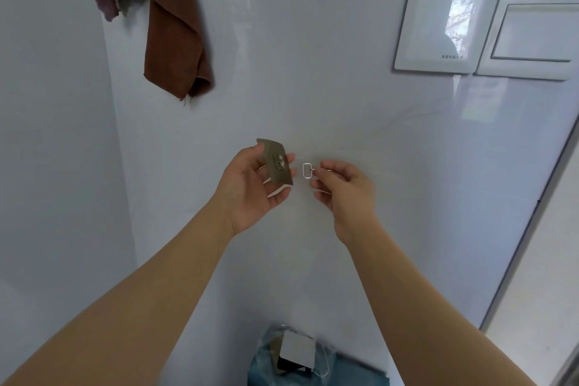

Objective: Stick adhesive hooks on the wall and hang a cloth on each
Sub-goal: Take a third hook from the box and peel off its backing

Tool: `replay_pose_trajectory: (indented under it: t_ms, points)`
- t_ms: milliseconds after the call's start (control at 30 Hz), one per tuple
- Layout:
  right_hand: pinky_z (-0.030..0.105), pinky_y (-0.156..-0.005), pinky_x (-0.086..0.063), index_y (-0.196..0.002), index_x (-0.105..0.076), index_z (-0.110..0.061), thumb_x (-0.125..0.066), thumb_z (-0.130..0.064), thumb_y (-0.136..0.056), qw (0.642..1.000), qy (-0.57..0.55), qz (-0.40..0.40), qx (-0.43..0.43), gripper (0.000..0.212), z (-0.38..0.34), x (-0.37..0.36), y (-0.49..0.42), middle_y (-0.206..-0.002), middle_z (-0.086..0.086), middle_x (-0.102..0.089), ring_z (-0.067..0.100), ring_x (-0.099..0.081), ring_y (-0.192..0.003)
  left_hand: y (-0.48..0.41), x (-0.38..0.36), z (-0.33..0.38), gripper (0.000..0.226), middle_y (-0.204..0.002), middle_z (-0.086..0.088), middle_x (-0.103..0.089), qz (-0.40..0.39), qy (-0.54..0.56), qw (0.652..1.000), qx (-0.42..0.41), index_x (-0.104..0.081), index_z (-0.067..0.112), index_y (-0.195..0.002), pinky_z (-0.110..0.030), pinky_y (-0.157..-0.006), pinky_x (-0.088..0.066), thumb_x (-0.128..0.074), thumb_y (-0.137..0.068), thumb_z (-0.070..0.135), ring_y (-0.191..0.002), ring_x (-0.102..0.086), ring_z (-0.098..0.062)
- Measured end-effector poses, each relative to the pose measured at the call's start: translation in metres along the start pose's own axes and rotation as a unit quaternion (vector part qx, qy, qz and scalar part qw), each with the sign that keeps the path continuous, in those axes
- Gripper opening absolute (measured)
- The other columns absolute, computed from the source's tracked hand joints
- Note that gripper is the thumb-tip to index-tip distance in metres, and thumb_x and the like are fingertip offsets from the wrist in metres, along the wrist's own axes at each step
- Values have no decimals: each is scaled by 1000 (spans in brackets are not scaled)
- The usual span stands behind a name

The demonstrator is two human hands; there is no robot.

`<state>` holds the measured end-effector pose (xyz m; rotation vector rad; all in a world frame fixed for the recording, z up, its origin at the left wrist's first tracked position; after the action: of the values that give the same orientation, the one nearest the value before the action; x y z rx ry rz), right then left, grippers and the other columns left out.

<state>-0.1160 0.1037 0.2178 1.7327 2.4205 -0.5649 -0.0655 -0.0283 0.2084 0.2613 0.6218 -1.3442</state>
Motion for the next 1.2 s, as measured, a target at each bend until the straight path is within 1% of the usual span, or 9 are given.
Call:
replay_pose_trajectory:
  t_ms: [100,200,267,367,567,800,967,1100,1200]
  points:
    - [18,-57,-50,-79,-59,-15,-62,-2,-85,999,-22,-25,1,15,-4,-9,1,-68,-1,-63,6,-61,-57,-2,2,1,21,-103,-1,-68,22,-40,999,-22,-60,17,-99,-33,-79,-46,-51,-87,31,-88,-62,-19]
    - [18,-60,-53,-81,-58,-14,-63,0,-84,998,-27,-56,15,14,-9,-20,4,-68,1,-67,7,-65,-62,-3,1,-1,13,-96,0,-66,33,-59,997,-28,-58,18,-94,-32,-80,-47,-50,-91,28,-85,-61,-17]
    - [17,-62,-54,-80,-58,-14,-65,-1,-83,998,-14,-59,27,15,-11,-24,5,-71,3,-66,9,-64,-64,-4,-1,-2,11,-96,0,-65,32,-64,997,-28,-58,18,-92,-34,-83,-48,-51,-90,27,-87,-60,-18]
    - [15,-62,-54,-78,-58,-14,-66,-1,-82,998,11,-44,42,16,-12,-23,3,-71,4,-64,4,-63,-58,-4,-3,-1,11,-95,0,-67,23,-66,997,-31,-59,18,-92,-36,-84,-50,-52,-90,25,-86,-62,-19]
    - [19,-64,-55,-77,-58,-13,-64,2,-82,997,25,-38,54,17,-15,-24,2,-72,7,-64,8,-62,-58,-5,-3,-1,11,-92,-1,-67,13,-80,996,-28,-59,15,-92,-36,-83,-52,-53,-90,24,-84,-63,-19]
    - [30,-74,-56,-79,-58,-14,-68,-1,-80,995,64,-29,74,16,-16,-24,1,-71,4,-63,5,-64,-55,-6,-2,-2,10,-98,-3,-65,18,-82,996,-31,-58,14,-92,-38,-88,-51,-53,-91,23,-87,-62,-20]
    - [23,-66,-54,-79,-57,-19,-65,-4,-83,993,84,-32,80,17,-15,-23,1,-70,0,-63,7,-61,-58,-7,1,-4,11,-94,-2,-66,22,-76,997,-27,-59,14,-92,-36,-83,-54,-55,-90,25,-90,-63,-21]
    - [17,-65,-52,-81,-57,-24,-61,-8,-87,984,141,-60,88,18,-12,-28,-1,-74,-5,-65,4,-64,-66,-8,5,0,11,-85,0,-68,43,-76,996,-36,-61,17,-85,-37,-84,-53,-55,-90,24,-83,-63,-18]
    - [13,-59,-50,-78,-58,-24,-59,-7,-88,979,161,-55,109,19,-14,-27,0,-72,-7,-66,-4,-64,-58,-8,9,1,11,-85,2,-69,51,-90,994,-39,-62,18,-85,-36,-83,-52,-55,-90,25,-86,-64,-18]
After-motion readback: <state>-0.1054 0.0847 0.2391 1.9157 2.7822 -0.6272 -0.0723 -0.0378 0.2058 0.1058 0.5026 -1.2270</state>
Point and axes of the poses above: each hand's wrist, its own y-axis away from the middle knuckle, its own x-axis out of the back of the hand, z = x × y, the point moved 10 cm from there along -y, towards the middle knuckle
